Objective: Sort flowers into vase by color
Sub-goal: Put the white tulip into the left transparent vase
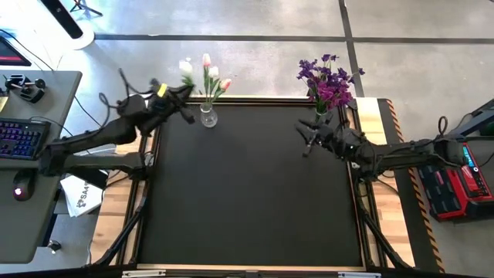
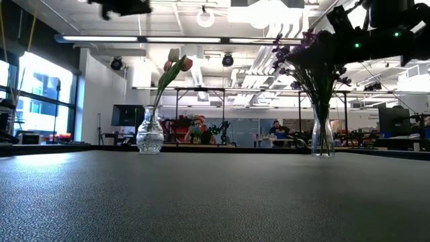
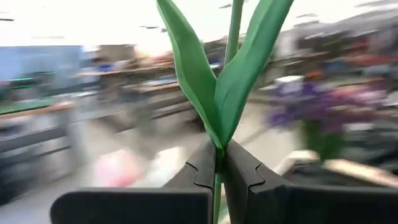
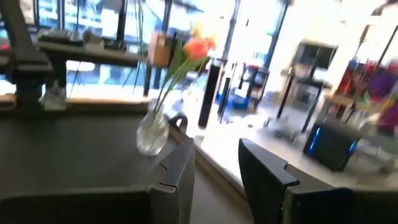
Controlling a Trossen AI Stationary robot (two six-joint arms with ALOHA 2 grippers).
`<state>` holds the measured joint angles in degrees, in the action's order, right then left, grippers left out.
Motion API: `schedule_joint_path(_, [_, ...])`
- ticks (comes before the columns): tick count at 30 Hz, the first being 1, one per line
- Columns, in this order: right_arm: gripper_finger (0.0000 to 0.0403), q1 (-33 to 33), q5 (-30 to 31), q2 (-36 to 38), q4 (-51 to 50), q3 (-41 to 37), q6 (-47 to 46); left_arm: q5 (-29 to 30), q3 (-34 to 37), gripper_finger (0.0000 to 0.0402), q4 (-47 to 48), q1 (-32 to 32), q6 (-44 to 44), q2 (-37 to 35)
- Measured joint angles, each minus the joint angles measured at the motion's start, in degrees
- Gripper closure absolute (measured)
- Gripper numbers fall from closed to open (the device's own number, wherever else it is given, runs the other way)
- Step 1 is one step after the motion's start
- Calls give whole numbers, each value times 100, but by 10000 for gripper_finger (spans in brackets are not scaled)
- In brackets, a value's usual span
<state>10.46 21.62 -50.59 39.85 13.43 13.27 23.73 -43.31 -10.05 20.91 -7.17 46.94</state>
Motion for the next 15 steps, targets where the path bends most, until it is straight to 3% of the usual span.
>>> schedule_joint_path(2, [295,233,-243,0,279,0,209,641,80,401,270,52,-94,-207])
schedule_joint_path(4, [295,449,-453,2,318,65,225,856,280,401,208,205,-97,-286])
schedule_joint_path(11, [295,730,-1090,-112,-291,491,180,154,1022,401,-1242,771,171,38])
schedule_joint_path(15, [295,689,-1106,-282,-458,650,139,146,1025,401,-1408,868,196,72])
